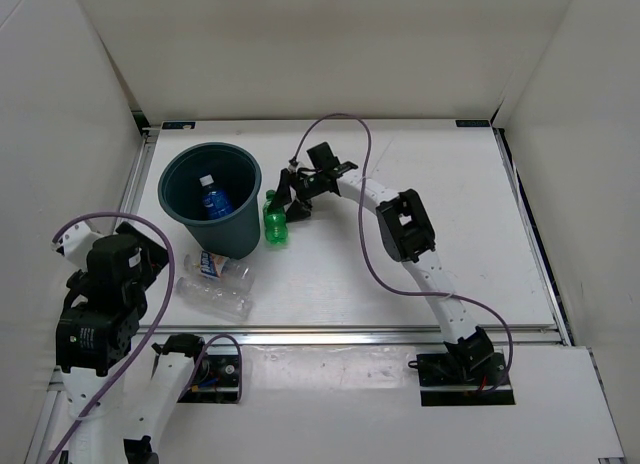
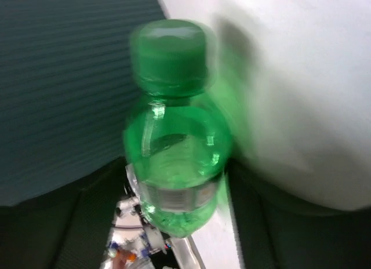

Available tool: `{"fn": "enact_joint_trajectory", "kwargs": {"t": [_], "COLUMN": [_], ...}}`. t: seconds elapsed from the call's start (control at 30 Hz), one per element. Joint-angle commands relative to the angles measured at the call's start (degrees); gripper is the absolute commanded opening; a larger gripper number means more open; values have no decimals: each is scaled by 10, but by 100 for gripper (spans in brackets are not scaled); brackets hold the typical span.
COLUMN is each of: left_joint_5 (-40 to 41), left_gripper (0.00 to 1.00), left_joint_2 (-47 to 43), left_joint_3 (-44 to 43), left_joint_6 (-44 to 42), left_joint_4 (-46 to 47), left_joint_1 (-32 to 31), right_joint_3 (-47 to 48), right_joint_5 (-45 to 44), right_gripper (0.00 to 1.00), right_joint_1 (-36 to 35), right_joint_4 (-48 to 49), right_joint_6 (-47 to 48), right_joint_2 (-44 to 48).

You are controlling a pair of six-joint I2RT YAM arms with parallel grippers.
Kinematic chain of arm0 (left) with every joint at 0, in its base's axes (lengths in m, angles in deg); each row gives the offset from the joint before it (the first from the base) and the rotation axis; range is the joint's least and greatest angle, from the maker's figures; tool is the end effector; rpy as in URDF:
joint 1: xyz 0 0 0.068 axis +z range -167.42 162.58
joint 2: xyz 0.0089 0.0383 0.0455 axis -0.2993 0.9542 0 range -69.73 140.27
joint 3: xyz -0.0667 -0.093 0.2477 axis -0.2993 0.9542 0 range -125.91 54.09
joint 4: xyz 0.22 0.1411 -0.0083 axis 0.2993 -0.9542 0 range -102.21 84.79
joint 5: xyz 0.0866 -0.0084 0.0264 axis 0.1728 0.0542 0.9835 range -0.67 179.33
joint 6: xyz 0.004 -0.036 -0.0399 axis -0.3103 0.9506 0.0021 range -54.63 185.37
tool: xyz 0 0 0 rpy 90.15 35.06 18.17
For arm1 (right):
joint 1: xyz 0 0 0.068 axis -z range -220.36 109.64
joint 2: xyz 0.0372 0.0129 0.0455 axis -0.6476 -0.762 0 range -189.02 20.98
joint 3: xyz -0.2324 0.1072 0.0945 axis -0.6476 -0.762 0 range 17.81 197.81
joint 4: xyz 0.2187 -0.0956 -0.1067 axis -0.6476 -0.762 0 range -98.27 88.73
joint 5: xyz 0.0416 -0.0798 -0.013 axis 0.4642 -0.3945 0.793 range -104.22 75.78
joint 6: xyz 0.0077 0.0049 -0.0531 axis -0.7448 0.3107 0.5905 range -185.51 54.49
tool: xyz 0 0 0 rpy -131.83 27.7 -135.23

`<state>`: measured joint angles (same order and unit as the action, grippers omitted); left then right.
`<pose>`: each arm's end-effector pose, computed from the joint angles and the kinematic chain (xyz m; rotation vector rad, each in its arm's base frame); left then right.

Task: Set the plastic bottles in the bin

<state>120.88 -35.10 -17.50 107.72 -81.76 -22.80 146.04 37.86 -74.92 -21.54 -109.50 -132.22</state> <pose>0.0443 0.0144 0.3923 -0.9437 1.9302 0.1447 0.4540 0.3468 0.1154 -0.3072 2.6313 1.6591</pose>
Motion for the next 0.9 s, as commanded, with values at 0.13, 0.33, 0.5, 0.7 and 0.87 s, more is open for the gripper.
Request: {"fn": "enact_joint_trajectory", "kwargs": {"t": [0.13, 0.33, 0.5, 0.7, 0.87], "left_joint_5": [12, 12, -5, 1, -27], "left_gripper": [100, 100, 100, 100, 100], "left_joint_2": [-11, -71, -178, -182, -158], "left_joint_3": [13, 61, 137, 166, 166], "left_joint_6": [12, 74, 171, 223, 218], "left_joint_4": [-18, 17, 59, 24, -7], "left_joint_1": [-2, -2, -15, -54, -74], "right_joint_3": [-26, -221, -111, 142, 181], "right_joint_5": [1, -73, -176, -223, -253], "right_gripper": [44, 39, 39, 43, 64], "right_joint_1": [12, 54, 36, -23, -87], "right_joint_4": [-38, -44, -86, -86, -16], "right_joint_6": [6, 89, 124, 100, 105], "right_joint_2": [15, 263, 392, 303, 245]}}
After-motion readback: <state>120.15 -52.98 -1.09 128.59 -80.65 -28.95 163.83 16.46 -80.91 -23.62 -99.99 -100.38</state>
